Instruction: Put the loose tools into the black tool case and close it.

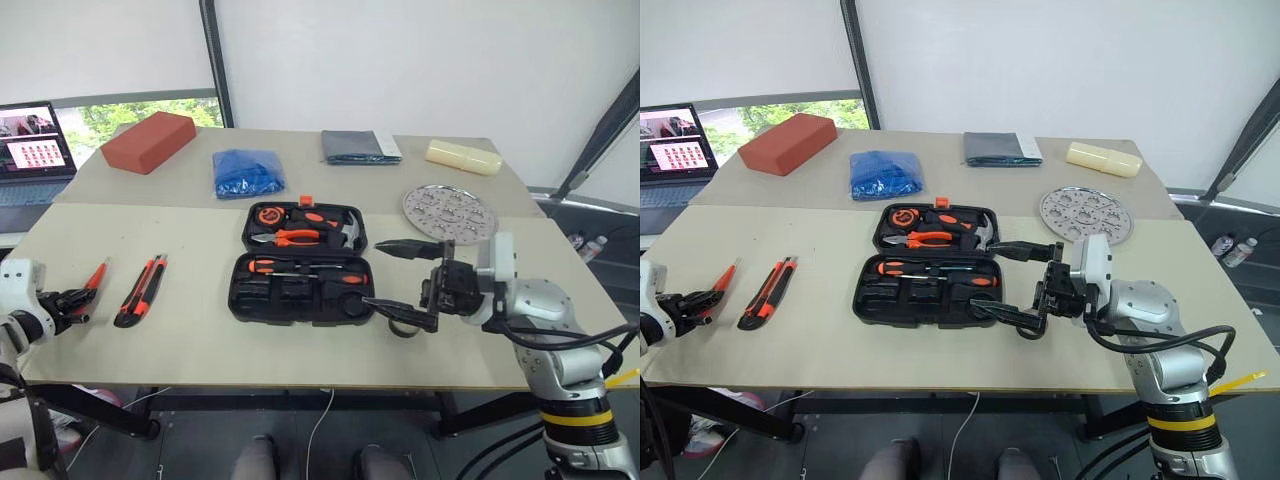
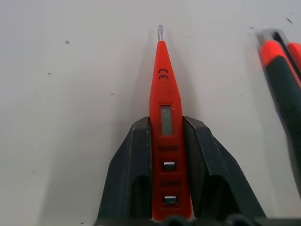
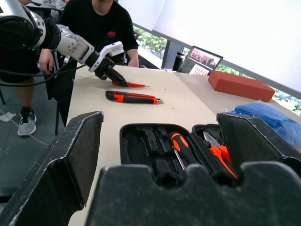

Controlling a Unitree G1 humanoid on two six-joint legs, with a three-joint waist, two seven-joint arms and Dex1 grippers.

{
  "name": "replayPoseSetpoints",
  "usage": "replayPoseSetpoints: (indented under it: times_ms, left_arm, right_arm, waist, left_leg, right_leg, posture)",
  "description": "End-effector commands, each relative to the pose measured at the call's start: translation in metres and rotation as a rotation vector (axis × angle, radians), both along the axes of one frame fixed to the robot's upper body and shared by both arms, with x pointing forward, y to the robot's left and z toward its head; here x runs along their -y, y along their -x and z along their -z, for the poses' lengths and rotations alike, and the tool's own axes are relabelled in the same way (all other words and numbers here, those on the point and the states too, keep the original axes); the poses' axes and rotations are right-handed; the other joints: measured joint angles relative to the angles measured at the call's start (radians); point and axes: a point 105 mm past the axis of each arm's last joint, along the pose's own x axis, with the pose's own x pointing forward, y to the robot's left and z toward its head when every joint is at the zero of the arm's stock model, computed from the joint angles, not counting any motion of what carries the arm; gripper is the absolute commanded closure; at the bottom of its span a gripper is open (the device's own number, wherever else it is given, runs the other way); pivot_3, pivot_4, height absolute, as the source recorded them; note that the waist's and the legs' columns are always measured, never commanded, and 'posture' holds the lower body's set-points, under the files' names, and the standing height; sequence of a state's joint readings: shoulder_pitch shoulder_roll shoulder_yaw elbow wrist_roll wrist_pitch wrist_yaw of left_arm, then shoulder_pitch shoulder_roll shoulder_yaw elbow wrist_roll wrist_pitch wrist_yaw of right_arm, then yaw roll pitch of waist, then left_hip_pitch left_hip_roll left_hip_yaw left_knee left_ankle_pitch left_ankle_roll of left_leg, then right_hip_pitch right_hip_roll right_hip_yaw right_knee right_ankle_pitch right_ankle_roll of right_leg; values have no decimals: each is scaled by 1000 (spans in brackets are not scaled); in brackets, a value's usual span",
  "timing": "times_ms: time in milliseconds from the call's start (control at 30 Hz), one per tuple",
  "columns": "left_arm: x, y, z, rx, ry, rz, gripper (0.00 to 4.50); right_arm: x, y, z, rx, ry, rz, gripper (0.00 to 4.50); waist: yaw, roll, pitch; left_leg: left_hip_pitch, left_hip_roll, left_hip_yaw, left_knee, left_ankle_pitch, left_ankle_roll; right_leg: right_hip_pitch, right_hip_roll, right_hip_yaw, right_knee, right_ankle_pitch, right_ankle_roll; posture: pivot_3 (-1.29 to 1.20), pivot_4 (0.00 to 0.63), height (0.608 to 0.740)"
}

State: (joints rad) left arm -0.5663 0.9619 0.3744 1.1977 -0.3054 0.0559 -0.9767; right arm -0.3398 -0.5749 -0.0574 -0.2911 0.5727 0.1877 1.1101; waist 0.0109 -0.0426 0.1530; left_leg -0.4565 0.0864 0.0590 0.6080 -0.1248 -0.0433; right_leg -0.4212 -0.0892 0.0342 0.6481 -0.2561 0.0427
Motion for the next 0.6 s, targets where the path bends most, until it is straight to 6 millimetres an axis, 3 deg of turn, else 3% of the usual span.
replayPoseSetpoints:
  times_ms: [33, 200, 333, 400, 533, 600]
  left_arm:
    - [16, -2, -49, 239, -56, 193, 4021]
    - [96, 3, -56, 234, -262, 758, 4021]
    - [187, 6, -66, 217, -392, 1159, 4021]
    - [204, 5, -64, 191, -465, 1214, 4021]
    - [258, -21, -70, 193, -537, 1238, 4021]
    - [269, -30, -67, 168, -584, 1241, 4021]
  right_arm:
    - [9, 1, -8, 28, 5, 16, 0]
    - [31, -5, 3, 11, 83, 72, 0]
    - [47, -7, 17, -21, 146, 97, 0]
    - [49, -9, 19, -29, 146, 104, 0]
    - [50, -10, 19, -29, 141, 111, 0]
    - [50, -9, 18, -28, 131, 118, 0]
  waist:
    - [0, -2, 0]
    - [7, -3, 0]
    - [15, -3, 0]
    - [12, -3, 0]
    - [0, -3, 0]
    - [0, -3, 0]
  left_leg:
    - [-1, 0, 0, 0, 0, 0]
    - [-1, 0, 1, 1, 0, -1]
    - [-3, 0, 1, 2, 1, 0]
    - [-3, 0, 1, 4, 3, 2]
    - [-3, 0, -1, 4, 7, 8]
    - [-3, 0, -1, 5, 7, 9]
  right_leg:
    - [0, 0, 0, 0, 0, 0]
    - [1, -2, -1, -1, 0, 0]
    - [2, -2, -1, -1, 1, 0]
    - [2, -1, 0, -1, 2, 2]
    - [2, 1, 2, 0, 2, 4]
    - [2, 2, 3, 0, 3, 5]
  posture:
    - [0, 150, 740]
    - [0, 150, 740]
    - [0, 150, 740]
    - [0, 150, 740]
    - [0, 150, 740]
    - [0, 150, 740]
